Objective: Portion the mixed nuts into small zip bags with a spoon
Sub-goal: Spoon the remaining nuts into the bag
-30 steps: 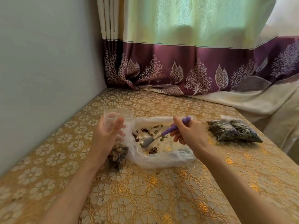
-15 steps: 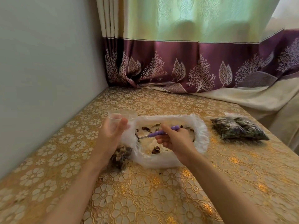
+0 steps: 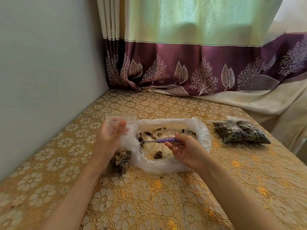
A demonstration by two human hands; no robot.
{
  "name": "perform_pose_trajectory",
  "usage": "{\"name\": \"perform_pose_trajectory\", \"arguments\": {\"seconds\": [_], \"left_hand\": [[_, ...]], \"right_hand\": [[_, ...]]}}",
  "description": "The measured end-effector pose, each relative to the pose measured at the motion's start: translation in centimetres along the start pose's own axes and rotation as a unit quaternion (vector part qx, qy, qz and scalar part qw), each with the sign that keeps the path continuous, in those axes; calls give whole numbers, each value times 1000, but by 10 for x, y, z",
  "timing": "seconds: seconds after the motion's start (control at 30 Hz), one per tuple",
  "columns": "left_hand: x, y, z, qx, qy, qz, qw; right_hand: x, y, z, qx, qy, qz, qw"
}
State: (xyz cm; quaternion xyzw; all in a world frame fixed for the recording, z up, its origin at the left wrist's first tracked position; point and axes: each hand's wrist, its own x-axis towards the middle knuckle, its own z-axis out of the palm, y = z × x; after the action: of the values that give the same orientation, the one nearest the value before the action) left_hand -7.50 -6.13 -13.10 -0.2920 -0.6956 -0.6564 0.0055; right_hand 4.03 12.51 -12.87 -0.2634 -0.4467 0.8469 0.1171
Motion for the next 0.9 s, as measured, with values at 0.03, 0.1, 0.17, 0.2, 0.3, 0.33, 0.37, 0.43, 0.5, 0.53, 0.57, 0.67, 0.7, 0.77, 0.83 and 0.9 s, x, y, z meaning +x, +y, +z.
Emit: {"name": "perform_pose_trajectory", "arguments": {"seconds": [0.03,0.1,0.17,0.2,0.3,0.33,0.37,0.43,0.5,0.53,0.57,0.67,0.7,0.77,0.83,0.9], "left_hand": [[0,0,0,-2,2,0,1000],[1,-1,0,-3,3,3,1000],[1,0,1,-1,1,11,1000],[1,1,1,-1,1,15,1000],[0,5,3,-1,5,28,1000],[0,6,4,-8,6,32,999],[-1,7,5,-14,6,35,999],[-1,7,5,-16,2,40,999],[-1,7,6,-13,-5,42,999],[-1,7,5,-12,-8,39,999],[-1,7,5,-10,-11,36,999],[-1,7,5,3,-20,29,999],[-1,7,5,5,-20,28,999],[-2,8,4,7,-18,26,999],[-2,10,5,4,-20,24,1000],[-2,11,5,-7,-23,24,999]], "right_hand": [[0,-1,-2,1,1,2,1000],[-1,-3,-6,-3,3,2,1000],[-4,-6,-8,-3,18,-6,1000],[-6,-8,-9,-1,27,-16,1000],[-11,-16,-12,-15,29,-56,998],[-13,-19,-12,-24,25,-69,997],[-14,-23,-11,-32,23,-83,996],[-19,-32,-6,-40,24,-117,992],[-24,-42,1,-45,6,-160,986],[-27,-46,6,-50,-13,-179,982],[-30,-49,11,-56,-32,-197,978],[-38,-56,25,-70,-75,-228,968],[-41,-57,29,-77,-86,-235,965],[-45,-57,36,-107,-108,-253,955],[-49,-55,43,-145,-123,-273,943],[-52,-52,47,-176,-128,-287,933]]}}
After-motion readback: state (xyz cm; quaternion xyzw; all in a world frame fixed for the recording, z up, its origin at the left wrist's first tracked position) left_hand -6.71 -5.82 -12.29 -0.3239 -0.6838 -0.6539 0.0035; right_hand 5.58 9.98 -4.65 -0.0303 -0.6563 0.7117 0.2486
